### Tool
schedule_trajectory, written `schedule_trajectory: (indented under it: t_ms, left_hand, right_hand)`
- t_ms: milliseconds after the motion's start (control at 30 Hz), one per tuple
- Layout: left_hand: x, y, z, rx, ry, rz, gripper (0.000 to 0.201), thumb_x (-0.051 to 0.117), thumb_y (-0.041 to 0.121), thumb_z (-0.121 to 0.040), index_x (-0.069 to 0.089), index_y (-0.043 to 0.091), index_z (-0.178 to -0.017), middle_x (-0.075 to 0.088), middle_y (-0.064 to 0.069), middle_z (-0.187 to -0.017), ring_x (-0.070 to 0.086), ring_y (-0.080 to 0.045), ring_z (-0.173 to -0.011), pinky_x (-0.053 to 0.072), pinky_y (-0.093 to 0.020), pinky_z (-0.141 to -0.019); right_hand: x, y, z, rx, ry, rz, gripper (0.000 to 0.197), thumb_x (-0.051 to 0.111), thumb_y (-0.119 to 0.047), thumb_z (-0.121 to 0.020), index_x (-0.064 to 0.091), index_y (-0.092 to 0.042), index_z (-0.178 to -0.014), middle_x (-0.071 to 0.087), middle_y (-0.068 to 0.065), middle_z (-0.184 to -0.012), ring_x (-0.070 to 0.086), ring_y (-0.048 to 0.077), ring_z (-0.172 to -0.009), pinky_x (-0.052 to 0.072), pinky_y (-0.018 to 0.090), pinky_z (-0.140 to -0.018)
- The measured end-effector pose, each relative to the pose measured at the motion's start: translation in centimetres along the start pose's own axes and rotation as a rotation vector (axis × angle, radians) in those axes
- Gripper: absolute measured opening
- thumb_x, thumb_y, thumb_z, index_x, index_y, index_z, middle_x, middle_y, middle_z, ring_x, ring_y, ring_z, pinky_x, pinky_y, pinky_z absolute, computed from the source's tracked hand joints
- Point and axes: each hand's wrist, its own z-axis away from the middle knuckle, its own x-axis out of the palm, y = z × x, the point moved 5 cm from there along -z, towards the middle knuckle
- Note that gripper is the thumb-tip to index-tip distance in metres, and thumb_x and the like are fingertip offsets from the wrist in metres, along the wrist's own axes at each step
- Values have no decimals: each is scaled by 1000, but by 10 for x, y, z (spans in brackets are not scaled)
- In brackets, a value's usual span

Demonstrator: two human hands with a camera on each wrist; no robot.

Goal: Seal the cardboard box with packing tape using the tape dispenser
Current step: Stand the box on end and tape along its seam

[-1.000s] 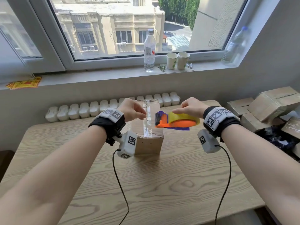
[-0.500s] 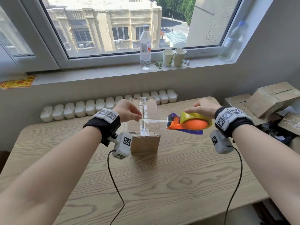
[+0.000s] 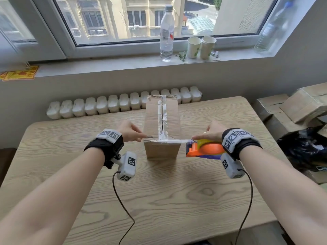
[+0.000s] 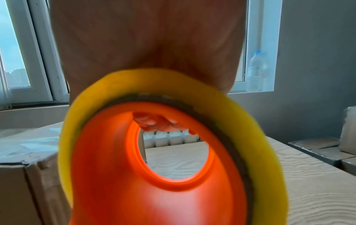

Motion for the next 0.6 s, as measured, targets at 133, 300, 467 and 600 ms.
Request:
schedule_trajectory:
  t_ms: [133, 300, 467, 600]
  left_hand:
    - [2, -7, -5, -7, 32, -31, 17, 77, 30, -72, 72, 14, -69, 70, -2, -66, 64, -8, -65, 46, -21, -57]
    - [2, -13, -10, -16, 29, -39, 17, 77, 30, -73, 72, 14, -68, 69, 0, -63, 63, -8, -64, 42, -19, -54]
    - [6, -15, -13, -40, 31, -78, 27, 76, 38, -72, 71, 13, -66, 67, 0, -62, 57, -7, -58, 38, -19, -51]
    - [14, -17, -17, -67, 49, -192, 39, 76, 46, -69, 72, 7, -66, 67, -3, -62, 52, -10, -53, 38, -23, -48]
  right_hand:
    - [6, -3, -2, 42, -38, 13, 61, 72, -69, -55, 39, -18, -50, 36, 1, -51, 36, 19, -49, 26, 31, -53]
    - [12, -2, -10, 25, -41, -7, 65, 73, -67, -58, 31, -19, -47, 31, -1, -48, 30, 18, -47, 22, 31, -51]
    - [16, 0, -13, 36, -59, 19, 65, 70, -69, -60, 32, -18, -47, 34, 0, -51, 33, 19, -50, 23, 31, -51]
    - [18, -1, -13, 38, -58, 26, 64, 68, -70, -61, 35, -17, -49, 38, 1, -53, 37, 20, -52, 24, 30, -49]
